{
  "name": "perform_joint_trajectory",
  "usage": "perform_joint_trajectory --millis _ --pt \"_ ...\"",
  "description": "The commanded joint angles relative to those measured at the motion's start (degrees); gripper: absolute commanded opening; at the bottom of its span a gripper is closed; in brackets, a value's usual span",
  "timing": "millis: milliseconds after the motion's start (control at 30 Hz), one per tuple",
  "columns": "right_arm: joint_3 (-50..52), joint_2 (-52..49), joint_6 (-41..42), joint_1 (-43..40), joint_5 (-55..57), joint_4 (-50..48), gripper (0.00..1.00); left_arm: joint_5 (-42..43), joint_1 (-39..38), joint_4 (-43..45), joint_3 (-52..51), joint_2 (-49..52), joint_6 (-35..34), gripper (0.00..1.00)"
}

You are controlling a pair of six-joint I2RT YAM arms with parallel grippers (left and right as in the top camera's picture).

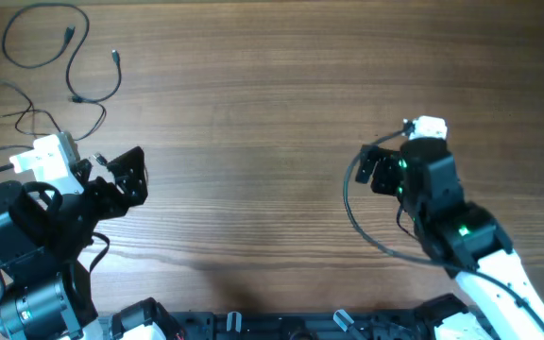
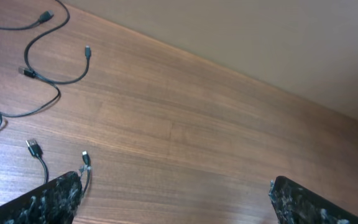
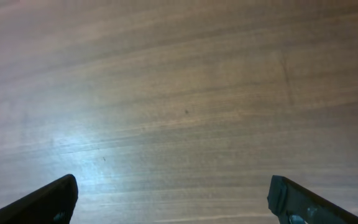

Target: Untangle cables

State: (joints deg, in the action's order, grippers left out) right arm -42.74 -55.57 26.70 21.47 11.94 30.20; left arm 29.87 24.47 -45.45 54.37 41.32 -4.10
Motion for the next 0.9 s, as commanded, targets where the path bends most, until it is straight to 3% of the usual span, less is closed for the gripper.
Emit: perform_joint_trajectory --millis 0,333,633,867 --pt "5.64 4.70 -0.66 -3.32 -2.80 -4.52 1.00 -0.37 -0.24 0.11 -0.52 0.04 0.87 1.00" --pt "24.13 26.88 -1.03 -23.15 -13.55 -21.92 1.00 -0.37 -0.24 0.11 -0.52 0.04 0.87 1.00" --pt "32.54 44.04 -1.01 -24.13 -11.61 -23.28 1.00 -0.35 -0.24 0.13 -0.52 0.04 0.87 1.00" --pt "35.39 47.69 -1.09 -24.06 -11.56 -23.26 1.00 -0.35 -0.24 0.11 -0.52 0.04 0.87 1.00"
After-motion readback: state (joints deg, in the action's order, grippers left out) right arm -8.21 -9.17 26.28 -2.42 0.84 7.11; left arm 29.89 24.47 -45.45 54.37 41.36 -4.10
